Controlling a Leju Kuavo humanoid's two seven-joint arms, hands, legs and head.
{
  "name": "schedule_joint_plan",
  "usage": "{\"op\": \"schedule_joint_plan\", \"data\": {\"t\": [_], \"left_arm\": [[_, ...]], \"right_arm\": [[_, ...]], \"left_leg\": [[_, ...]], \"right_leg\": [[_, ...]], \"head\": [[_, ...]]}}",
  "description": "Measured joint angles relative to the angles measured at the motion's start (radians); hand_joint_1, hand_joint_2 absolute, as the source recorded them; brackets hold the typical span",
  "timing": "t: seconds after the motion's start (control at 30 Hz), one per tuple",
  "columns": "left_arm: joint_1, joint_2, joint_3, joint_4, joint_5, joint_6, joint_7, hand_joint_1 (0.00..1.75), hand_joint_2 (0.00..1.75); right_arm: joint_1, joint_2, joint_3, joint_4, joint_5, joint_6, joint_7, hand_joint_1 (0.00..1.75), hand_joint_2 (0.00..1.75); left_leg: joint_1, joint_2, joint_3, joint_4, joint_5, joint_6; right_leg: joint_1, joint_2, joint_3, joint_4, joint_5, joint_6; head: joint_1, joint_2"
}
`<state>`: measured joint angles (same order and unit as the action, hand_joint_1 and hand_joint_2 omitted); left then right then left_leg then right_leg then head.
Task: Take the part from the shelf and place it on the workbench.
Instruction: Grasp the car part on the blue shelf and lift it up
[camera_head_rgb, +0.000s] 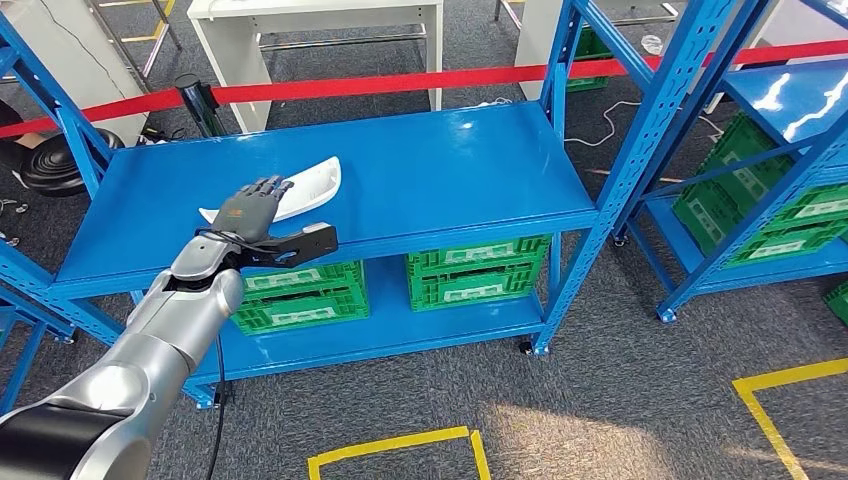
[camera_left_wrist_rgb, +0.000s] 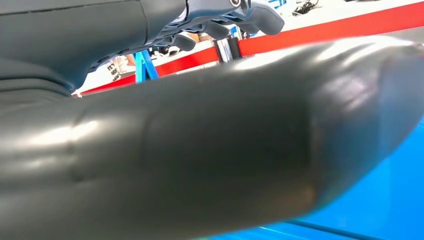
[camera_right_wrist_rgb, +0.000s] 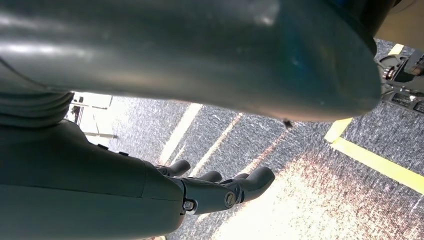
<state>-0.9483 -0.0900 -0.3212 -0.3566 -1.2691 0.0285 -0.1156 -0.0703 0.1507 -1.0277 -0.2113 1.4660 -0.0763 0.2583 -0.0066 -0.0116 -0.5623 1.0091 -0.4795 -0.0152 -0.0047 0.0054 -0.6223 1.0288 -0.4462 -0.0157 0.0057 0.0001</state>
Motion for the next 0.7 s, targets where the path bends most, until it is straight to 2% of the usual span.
{"op": "schedule_joint_plan", "data": {"t": [0.63, 0.7], "left_arm": [[0.0, -0.003, 0.0, 0.0, -0.011, -0.014, -0.001, 0.0, 0.0], [0.0, -0.006, 0.0, 0.0, -0.013, -0.018, -0.001, 0.0, 0.0]], "right_arm": [[0.0, 0.0, -0.001, 0.0, -0.021, -0.007, 0.0, 0.0, 0.0], [0.0, 0.001, -0.002, 0.0, -0.023, -0.008, 0.0, 0.0, 0.0]], "left_leg": [[0.0, 0.0, 0.0, 0.0, 0.0, 0.0], [-0.002, 0.0, 0.0, 0.001, -0.001, 0.005]], "right_leg": [[0.0, 0.0, 0.0, 0.0, 0.0, 0.0], [-0.003, 0.0, 0.001, -0.004, 0.002, 0.003]], "head": [[0.0, 0.0], [0.0, 0.0]]}}
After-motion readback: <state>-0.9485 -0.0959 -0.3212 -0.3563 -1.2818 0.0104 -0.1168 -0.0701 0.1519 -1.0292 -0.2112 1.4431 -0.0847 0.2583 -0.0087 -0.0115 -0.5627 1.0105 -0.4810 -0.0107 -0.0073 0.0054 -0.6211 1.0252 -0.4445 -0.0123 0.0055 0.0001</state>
